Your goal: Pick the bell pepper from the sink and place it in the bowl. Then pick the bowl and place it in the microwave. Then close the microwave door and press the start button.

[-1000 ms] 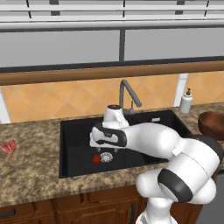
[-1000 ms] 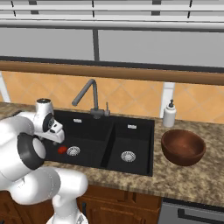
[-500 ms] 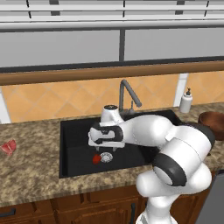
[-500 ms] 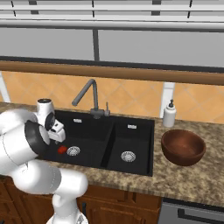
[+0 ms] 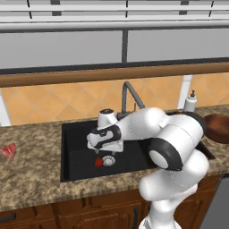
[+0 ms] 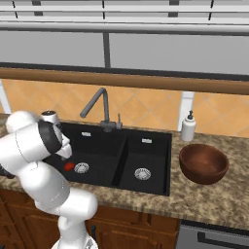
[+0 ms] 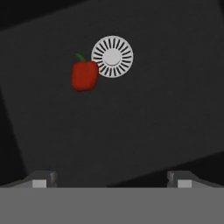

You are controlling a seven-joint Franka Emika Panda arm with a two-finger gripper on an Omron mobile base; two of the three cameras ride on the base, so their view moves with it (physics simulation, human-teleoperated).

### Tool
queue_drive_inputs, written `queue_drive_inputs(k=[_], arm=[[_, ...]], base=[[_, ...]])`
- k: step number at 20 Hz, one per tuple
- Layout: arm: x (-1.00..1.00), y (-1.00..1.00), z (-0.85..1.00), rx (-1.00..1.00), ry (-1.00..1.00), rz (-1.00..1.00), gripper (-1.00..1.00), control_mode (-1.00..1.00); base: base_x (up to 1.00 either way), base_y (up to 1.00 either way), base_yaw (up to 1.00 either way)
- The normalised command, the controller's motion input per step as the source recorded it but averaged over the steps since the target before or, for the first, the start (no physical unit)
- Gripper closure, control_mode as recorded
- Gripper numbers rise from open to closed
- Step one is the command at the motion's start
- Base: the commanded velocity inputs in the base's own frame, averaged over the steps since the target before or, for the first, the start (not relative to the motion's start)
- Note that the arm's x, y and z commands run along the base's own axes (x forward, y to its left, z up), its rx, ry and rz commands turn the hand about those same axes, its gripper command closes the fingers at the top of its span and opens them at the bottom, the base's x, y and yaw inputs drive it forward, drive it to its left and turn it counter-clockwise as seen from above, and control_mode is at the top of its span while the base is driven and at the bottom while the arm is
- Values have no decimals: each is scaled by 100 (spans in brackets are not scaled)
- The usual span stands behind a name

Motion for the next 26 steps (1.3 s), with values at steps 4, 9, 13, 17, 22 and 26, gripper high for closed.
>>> queue_drive_inputs(k=[4, 9, 13, 17, 22, 26], arm=[[16, 0, -8, -1, 4, -6, -100, -100], [20, 1, -11, -3, 1, -5, -100, -100], [29, 0, -14, 0, 0, -1, -100, -100], [25, 0, -27, 0, 0, 0, -100, -100], [18, 11, -24, -4, 0, -1, -100, -100], [3, 23, -18, -4, -5, -3, -100, -100]], base=[[0, 0, 0], [0, 0, 0], [0, 0, 0], [0, 0, 0], [0, 0, 0], [0, 0, 0]])
